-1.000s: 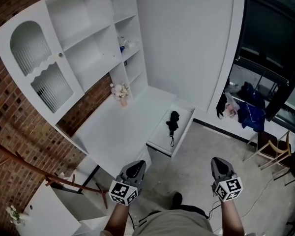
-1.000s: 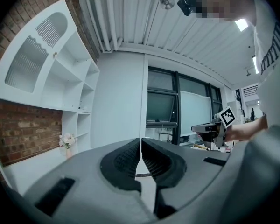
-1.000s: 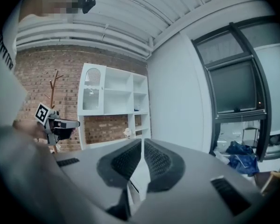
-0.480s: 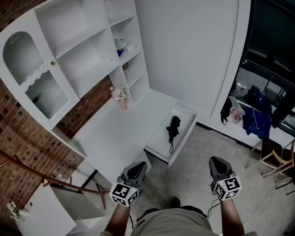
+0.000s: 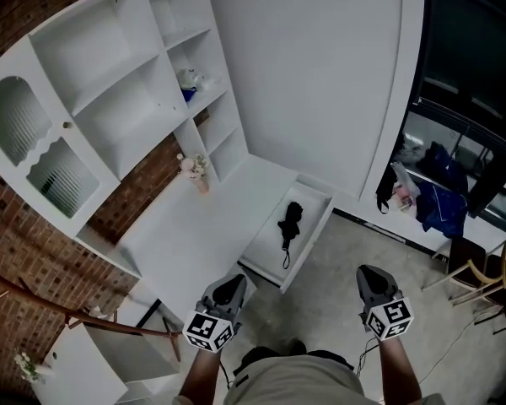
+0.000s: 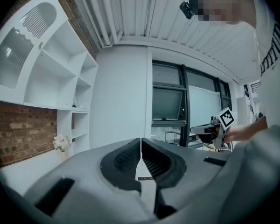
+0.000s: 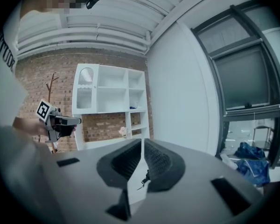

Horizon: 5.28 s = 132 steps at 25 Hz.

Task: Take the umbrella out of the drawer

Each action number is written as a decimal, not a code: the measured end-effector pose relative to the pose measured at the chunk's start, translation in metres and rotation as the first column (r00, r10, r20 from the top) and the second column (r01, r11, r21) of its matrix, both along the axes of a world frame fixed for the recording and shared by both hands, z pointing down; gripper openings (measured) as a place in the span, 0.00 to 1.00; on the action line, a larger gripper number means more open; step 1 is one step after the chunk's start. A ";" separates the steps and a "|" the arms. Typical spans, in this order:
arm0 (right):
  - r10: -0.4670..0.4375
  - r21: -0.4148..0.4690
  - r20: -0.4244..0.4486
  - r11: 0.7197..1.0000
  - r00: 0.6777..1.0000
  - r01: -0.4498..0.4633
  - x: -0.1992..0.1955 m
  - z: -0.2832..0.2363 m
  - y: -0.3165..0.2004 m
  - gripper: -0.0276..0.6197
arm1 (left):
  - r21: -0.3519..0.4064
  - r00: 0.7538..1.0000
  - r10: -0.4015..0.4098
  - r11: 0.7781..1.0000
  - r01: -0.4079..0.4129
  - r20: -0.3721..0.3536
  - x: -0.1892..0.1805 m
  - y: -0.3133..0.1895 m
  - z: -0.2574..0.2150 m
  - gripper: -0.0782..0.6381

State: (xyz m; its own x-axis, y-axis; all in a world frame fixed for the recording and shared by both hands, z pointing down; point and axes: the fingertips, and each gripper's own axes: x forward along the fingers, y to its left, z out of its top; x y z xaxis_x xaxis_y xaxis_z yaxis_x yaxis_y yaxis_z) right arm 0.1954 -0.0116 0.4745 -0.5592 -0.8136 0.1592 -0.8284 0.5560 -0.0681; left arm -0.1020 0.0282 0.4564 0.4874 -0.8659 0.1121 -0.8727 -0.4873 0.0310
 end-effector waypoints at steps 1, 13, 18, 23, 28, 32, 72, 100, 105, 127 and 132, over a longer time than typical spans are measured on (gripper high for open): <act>0.001 -0.004 -0.003 1.000 1.000 -0.001 0.001 0.001 -0.003 0.10 | -0.003 1.000 -0.002 1.000 0.002 -0.002 0.001 -0.004 0.001 0.15; 0.018 -0.031 -0.029 0.999 0.999 -0.018 -0.006 0.010 -0.037 0.10 | -0.029 1.000 0.020 0.999 -0.020 -0.004 -0.002 -0.050 0.009 0.15; 0.045 -0.041 -0.028 0.998 0.999 -0.047 -0.022 0.015 -0.054 0.10 | -0.034 0.999 0.053 0.998 -0.053 -0.005 -0.011 -0.079 0.015 0.15; 0.087 -0.055 -0.016 0.995 0.996 -0.088 -0.040 0.019 -0.072 0.10 | -0.051 0.995 0.096 0.994 -0.096 -0.008 -0.023 -0.111 0.023 0.15; 0.137 -0.066 -0.023 0.988 0.990 -0.138 -0.050 0.021 -0.095 0.10 | -0.073 0.990 0.141 0.987 -0.141 -0.011 -0.034 -0.147 0.032 0.15; 0.169 -0.071 -0.041 0.983 0.985 -0.172 -0.058 0.022 -0.109 0.10 | -0.082 0.984 0.177 0.980 -0.179 -0.022 -0.038 -0.176 0.036 0.15; 0.216 -0.091 -0.077 0.971 0.973 -0.223 -0.102 0.030 -0.196 0.10 | -0.164 0.954 0.291 0.940 -0.300 -0.075 -0.052 -0.275 0.082 0.15; -0.065 -0.326 0.033 0.943 0.997 0.072 -0.064 0.138 -0.315 0.10 | -0.434 0.997 0.071 0.900 -0.048 0.037 0.036 -0.358 0.209 0.15; -0.099 -0.369 0.033 0.924 0.995 0.104 -0.056 0.168 -0.330 0.10 | -0.510 0.994 0.085 0.860 -0.038 0.070 0.053 -0.377 0.260 0.15; -0.112 -0.511 0.047 0.851 0.993 0.120 -0.037 0.274 -0.346 0.10 | -0.781 0.969 0.102 0.614 0.117 0.226 0.079 -0.422 0.472 0.43; -0.100 -0.541 0.065 0.833 0.993 0.119 -0.030 0.290 -0.343 0.10 | -0.831 0.960 0.087 0.525 0.182 0.265 0.079 -0.421 0.518 0.54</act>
State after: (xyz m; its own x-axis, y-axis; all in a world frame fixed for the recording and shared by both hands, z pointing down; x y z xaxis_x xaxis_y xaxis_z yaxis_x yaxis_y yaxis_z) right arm 0.1658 -0.3551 0.7646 -0.6518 -0.5353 0.5372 -0.7565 0.5086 -0.4112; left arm -0.0234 -0.3933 0.9744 0.2868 -0.3175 0.9039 -0.9332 -0.3057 0.1887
